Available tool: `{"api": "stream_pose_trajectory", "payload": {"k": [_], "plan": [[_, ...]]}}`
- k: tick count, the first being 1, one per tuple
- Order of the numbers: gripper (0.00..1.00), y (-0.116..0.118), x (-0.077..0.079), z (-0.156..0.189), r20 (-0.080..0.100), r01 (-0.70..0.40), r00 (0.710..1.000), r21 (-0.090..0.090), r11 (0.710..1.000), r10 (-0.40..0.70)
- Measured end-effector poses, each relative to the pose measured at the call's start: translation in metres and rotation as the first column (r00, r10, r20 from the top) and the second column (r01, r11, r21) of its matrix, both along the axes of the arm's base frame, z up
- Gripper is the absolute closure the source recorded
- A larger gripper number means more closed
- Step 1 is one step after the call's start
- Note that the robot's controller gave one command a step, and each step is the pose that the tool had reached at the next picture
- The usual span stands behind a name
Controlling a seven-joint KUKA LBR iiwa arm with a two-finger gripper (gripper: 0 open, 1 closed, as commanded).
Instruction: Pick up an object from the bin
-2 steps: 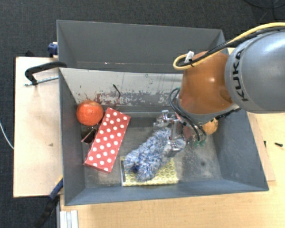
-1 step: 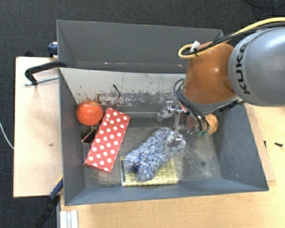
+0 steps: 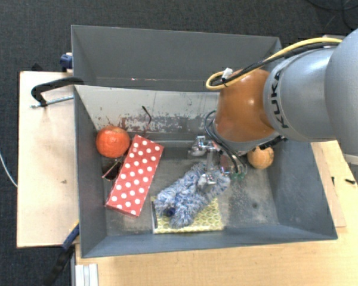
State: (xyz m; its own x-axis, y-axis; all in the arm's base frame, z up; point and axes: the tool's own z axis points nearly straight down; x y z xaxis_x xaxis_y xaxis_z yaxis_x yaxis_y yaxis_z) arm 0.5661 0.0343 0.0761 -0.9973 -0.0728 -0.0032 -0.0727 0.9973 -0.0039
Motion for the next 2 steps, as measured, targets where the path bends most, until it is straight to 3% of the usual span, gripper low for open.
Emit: {"api": "stream_pose_trajectory", "payload": {"k": [1,2], "plan": [[1.0,-0.0008,-0.0031,0.0072,0.0,0.001,1.0,0.005,1.0,-0.001],[1.0,-0.0008,-0.0031,0.0072,0.0,0.001,1.0,0.005,1.0,-0.001]]}}
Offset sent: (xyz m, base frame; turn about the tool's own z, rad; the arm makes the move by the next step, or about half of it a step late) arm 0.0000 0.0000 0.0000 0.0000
